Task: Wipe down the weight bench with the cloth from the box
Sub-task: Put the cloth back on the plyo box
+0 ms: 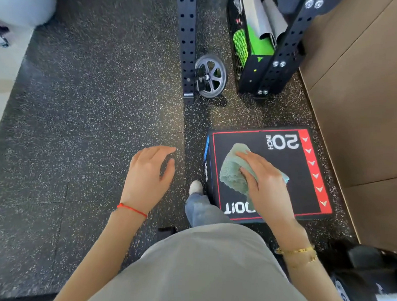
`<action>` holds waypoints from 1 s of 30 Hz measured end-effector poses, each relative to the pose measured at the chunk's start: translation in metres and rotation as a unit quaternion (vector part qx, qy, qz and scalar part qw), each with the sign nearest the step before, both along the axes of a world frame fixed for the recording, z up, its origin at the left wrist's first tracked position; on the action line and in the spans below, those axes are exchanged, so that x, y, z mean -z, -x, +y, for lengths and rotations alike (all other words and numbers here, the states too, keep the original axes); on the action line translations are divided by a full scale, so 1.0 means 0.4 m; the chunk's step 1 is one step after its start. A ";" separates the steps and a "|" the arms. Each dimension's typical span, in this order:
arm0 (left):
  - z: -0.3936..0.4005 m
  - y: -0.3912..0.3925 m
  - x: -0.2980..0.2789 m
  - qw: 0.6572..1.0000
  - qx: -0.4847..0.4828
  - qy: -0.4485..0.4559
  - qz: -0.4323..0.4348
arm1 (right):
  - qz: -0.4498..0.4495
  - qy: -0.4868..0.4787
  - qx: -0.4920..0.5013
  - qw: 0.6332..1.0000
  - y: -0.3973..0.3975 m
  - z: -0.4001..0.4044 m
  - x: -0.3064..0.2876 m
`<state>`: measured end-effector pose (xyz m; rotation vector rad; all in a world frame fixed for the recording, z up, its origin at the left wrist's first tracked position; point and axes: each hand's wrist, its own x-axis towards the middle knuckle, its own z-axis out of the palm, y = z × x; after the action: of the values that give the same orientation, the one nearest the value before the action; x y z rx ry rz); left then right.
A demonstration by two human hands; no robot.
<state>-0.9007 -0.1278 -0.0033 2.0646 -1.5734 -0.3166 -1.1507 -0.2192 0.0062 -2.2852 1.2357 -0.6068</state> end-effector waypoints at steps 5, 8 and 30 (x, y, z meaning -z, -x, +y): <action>-0.244 -0.073 0.007 0.998 0.059 0.014 -0.017 | -0.014 -0.008 0.035 0.999 -0.055 -0.176 -0.008; -0.382 -0.104 0.001 0.996 0.084 0.006 -0.021 | -0.010 -0.020 0.056 0.998 -0.073 -0.270 -0.004; -1.127 -0.076 0.133 0.827 0.561 0.027 -0.010 | 0.011 -0.105 0.495 0.862 -0.178 -0.479 0.141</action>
<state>-0.8702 -0.5785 -0.0565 0.8515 -2.6052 -0.6255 -1.0793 -0.4107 -0.0503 -1.3399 2.3406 -0.7097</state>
